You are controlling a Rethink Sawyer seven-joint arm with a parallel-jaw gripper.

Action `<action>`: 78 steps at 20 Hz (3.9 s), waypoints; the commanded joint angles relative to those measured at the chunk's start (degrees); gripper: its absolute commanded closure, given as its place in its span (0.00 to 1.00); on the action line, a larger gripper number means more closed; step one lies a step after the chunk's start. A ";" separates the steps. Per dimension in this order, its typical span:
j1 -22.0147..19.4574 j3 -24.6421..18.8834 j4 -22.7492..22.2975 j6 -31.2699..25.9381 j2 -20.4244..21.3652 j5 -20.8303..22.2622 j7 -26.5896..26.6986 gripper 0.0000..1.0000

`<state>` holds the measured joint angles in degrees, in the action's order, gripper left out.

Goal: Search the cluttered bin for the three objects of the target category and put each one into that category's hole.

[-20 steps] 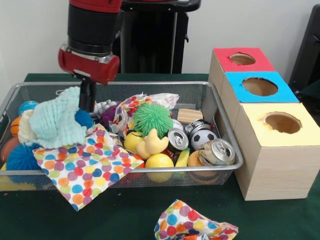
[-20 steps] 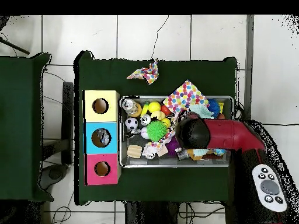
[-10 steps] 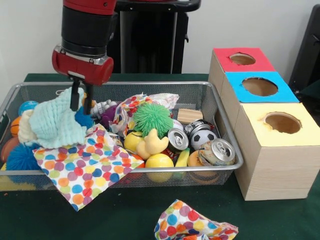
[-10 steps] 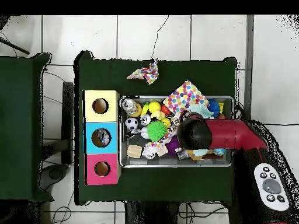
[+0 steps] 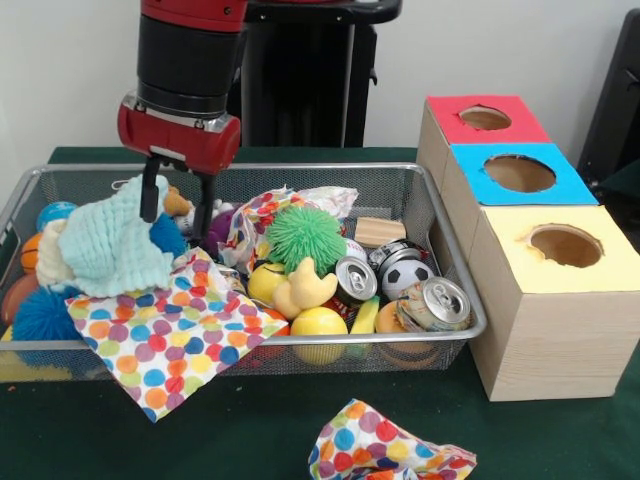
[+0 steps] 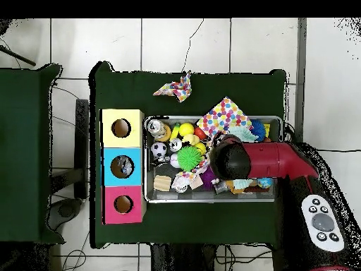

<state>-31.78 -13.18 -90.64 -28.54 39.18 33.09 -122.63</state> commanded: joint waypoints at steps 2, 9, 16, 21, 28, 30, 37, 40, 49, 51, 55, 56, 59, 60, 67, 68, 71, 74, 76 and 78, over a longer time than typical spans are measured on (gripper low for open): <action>0.06 -5.12 -1.05 -2.53 -1.62 2.91 10.29 0.00; -1.37 -9.45 -1.11 0.14 -3.30 4.24 13.36 0.00; -4.52 -13.38 -1.60 4.24 -6.51 5.85 13.23 0.00; -2.33 -10.88 3.53 4.05 -10.07 8.74 9.70 0.00; -3.11 -11.80 11.41 4.44 -17.27 11.20 10.70 0.00; -2.74 -12.16 12.86 4.28 -18.50 11.81 10.92 0.00; -0.43 -10.80 14.02 4.09 -19.39 13.07 8.69 0.00; 0.03 -9.41 13.08 7.13 -19.87 14.63 6.24 0.00; 0.35 -6.28 11.88 13.98 -21.53 16.70 -0.36 0.00; 1.32 -3.89 11.84 16.78 -22.55 16.86 -3.37 0.00; 3.80 1.20 12.37 22.05 -25.25 17.26 -6.91 0.00; 4.40 2.37 12.79 22.81 -26.06 17.07 -6.98 0.00; 6.58 6.38 14.02 26.31 -28.38 15.90 -7.94 0.00; 7.27 7.64 14.50 27.18 -29.21 15.45 -8.07 0.00; 9.80 13.43 16.15 31.84 -32.54 11.36 -7.58 0.00; 10.28 14.32 16.38 32.63 -32.92 10.77 -7.54 0.00; 11.27 16.54 16.94 34.96 -34.34 9.01 -7.11 0.00; 11.64 17.68 17.13 36.44 -35.09 7.83 -6.01 0.00; 11.67 17.95 17.14 37.00 -35.33 7.30 -5.16 0.00; 11.11 17.29 16.84 37.48 -35.14 7.69 -4.12 0.00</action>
<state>-18.46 3.47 -79.07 10.08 15.89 41.93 -122.63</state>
